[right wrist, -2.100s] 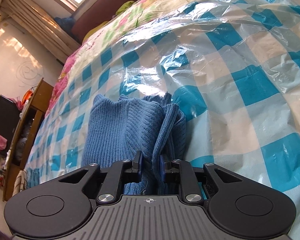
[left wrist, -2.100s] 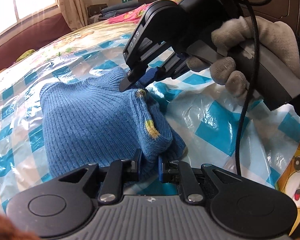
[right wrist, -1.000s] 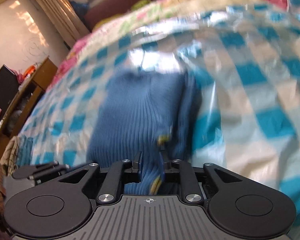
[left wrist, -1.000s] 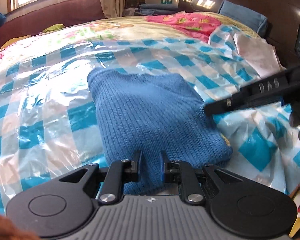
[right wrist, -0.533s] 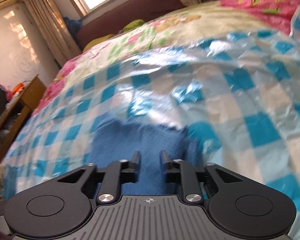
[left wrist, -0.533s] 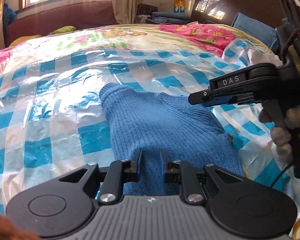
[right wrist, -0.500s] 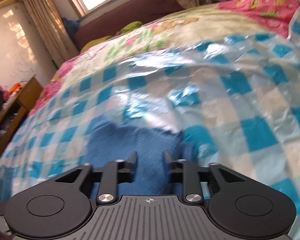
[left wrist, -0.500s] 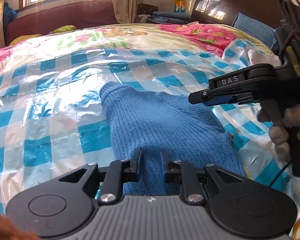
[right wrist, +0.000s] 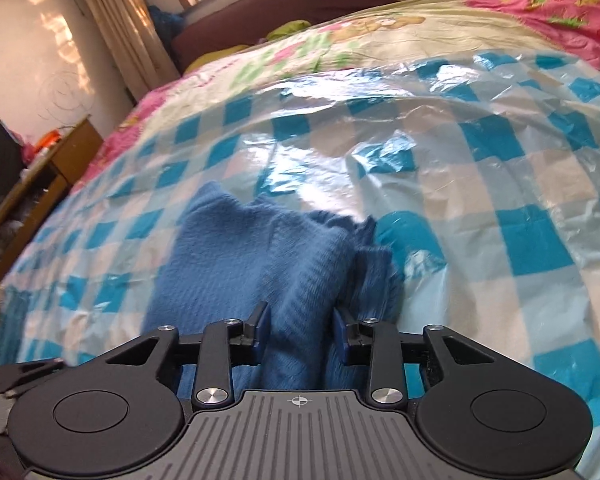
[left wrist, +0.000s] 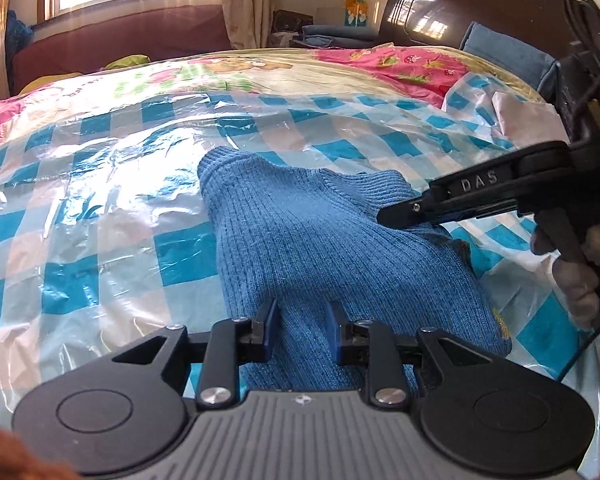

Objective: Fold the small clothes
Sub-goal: 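Release the sweater and press the folded bundle flat with both grippers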

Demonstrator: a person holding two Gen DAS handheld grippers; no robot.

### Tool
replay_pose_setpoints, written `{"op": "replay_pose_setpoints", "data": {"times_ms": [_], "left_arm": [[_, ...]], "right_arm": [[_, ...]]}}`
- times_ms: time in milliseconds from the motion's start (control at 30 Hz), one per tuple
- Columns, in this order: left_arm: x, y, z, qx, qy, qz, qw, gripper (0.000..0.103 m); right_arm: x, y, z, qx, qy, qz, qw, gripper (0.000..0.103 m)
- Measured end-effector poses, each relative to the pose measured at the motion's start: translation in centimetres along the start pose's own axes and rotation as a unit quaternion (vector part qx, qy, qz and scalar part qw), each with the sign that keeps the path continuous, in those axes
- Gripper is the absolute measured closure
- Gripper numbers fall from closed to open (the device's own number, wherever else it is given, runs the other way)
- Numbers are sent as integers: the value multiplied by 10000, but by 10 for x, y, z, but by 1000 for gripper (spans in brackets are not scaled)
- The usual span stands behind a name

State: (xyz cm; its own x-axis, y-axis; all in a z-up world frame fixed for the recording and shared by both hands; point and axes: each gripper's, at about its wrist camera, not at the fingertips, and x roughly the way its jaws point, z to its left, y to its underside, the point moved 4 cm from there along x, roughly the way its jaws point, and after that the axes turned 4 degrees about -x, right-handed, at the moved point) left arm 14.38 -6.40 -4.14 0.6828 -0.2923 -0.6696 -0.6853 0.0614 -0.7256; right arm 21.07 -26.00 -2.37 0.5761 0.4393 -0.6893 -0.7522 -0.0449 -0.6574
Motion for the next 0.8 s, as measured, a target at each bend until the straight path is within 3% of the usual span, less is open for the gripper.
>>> {"op": "replay_pose_setpoints", "data": {"times_ms": [133, 300, 500, 800], "left_arm": [[1, 0, -3, 154, -49, -28, 9999, 72], [3, 1, -3, 111, -52, -31, 9999, 71], [2, -1, -2, 69, -11, -12, 10000, 70], [2, 0, -1, 38, 29, -27, 10000, 70]], "right_arm": [[-4, -3, 2, -181, 7, -45, 9998, 70], [-5, -31, -6, -142, -28, -450, 9989, 70], [32, -43, -25, 121, 29, -46, 9999, 69], [29, -49, -17, -52, -128, -140, 9998, 65]]}}
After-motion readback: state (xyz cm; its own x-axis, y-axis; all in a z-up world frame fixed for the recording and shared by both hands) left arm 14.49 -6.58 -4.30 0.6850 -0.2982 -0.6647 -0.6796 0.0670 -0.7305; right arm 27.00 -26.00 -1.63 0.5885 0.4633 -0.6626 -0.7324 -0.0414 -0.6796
